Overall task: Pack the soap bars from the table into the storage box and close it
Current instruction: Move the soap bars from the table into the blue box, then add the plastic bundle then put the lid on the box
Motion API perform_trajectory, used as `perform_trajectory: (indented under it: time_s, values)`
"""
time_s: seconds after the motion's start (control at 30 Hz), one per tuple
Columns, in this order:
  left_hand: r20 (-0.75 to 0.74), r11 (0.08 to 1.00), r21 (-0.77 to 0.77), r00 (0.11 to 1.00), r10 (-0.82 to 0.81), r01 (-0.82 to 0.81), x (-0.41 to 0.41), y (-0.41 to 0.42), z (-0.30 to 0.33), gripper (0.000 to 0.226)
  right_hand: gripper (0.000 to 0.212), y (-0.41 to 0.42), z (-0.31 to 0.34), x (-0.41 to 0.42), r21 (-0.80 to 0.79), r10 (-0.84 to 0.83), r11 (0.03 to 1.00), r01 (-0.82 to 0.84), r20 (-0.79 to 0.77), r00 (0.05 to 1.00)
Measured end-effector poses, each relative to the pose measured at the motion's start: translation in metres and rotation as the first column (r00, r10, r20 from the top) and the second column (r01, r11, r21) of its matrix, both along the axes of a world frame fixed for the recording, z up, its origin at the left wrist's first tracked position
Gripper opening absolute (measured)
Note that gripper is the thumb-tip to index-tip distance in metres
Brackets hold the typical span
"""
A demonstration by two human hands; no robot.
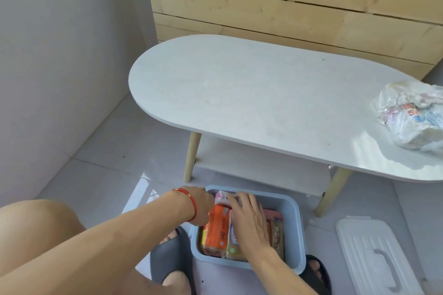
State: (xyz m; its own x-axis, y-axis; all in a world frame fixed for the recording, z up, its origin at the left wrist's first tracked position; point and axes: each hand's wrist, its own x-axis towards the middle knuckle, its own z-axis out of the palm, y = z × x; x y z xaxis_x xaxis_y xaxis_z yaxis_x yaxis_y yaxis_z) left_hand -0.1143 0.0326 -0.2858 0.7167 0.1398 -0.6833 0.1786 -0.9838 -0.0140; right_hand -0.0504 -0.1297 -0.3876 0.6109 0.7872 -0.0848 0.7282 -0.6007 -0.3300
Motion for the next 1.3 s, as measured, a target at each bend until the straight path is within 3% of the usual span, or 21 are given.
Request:
perform_trajectory:
  time_s: [0.1,0.2,0.37,0.5,0.6,0.67,0.77,0.87,0.93,1.0,1.07,1.13,1.17,1.3]
  values:
    - [0.042,0.999,-0.022,0.999,-0.022,0.023,0.0,-0.002,-0.008,0.035,0.059,-0.005,-0.011,-0.012,0.028,0.005,1.0,-0.002,-0.112,0.994]
    - [0.11,0.997,-0.062,0.993,-0.042,0.049,0.003,-0.004,-0.017,0.034,0.058,0.001,-0.016,-0.021,-0.07,0.111,0.991,-0.117,-0.083,0.99]
    - [0.036,0.991,-0.099,0.996,-0.087,0.09,0.006,-0.002,-0.036,0.066,0.046,-0.003,0.009,0.006,0.015,0.161,0.986,-0.166,-0.341,0.926]
    - [-0.069,0.998,-0.017,0.996,-0.058,0.057,0.01,0.001,-0.039,0.065,0.023,-0.034,0.048,0.034,-0.002,0.006,1.0,-0.007,-0.262,0.965]
    - [-0.061,0.992,0.017,0.99,-0.124,0.125,0.02,-0.011,-0.02,0.048,0.04,-0.048,0.094,0.056,0.122,-0.149,0.977,0.172,-0.173,0.974]
    - [0.043,0.99,-0.033,0.99,-0.133,0.134,0.029,-0.026,0.003,0.049,0.044,-0.057,0.124,0.061,0.285,-0.196,0.932,0.226,-0.128,0.972]
    - [0.316,0.969,-0.136,0.936,-0.155,0.206,0.044,-0.054,0.051,0.044,0.034,-0.075,0.175,0.064,0.517,-0.246,0.826,0.223,-0.025,0.969]
    - [0.716,0.934,-0.16,0.689,-0.114,0.32,0.051,-0.068,0.102,0.036,0.023,-0.092,0.217,0.094,0.749,-0.522,0.583,0.316,0.048,0.851]
    - [0.864,0.925,-0.207,0.503,0.02,0.319,0.056,-0.069,0.128,0.031,0.015,-0.102,0.238,0.13,0.79,-0.68,0.511,0.339,0.13,0.722]
    - [0.904,0.929,-0.276,0.396,0.163,0.247,0.064,-0.067,0.143,0.03,0.029,-0.106,0.251,0.172,0.668,-0.725,0.622,0.409,0.294,0.623]
    - [0.899,0.938,-0.303,0.377,0.223,0.17,0.072,-0.064,0.147,0.034,0.061,-0.104,0.259,0.209,0.349,-0.703,0.711,0.61,0.338,0.626]
    - [0.887,0.942,-0.311,0.393,0.241,0.124,0.076,-0.062,0.146,0.038,0.077,-0.097,0.265,0.232,0.08,-0.731,0.66,0.747,0.296,0.615]
    - [0.882,0.943,-0.312,0.403,0.243,0.114,0.078,-0.061,0.145,0.04,0.078,-0.094,0.266,0.239,0.018,-0.749,0.628,0.778,0.288,0.597]
    - [0.891,0.95,-0.29,0.395,0.224,0.115,0.079,-0.06,0.143,0.042,0.076,-0.089,0.271,0.244,-0.02,-0.813,0.547,0.837,0.228,0.536]
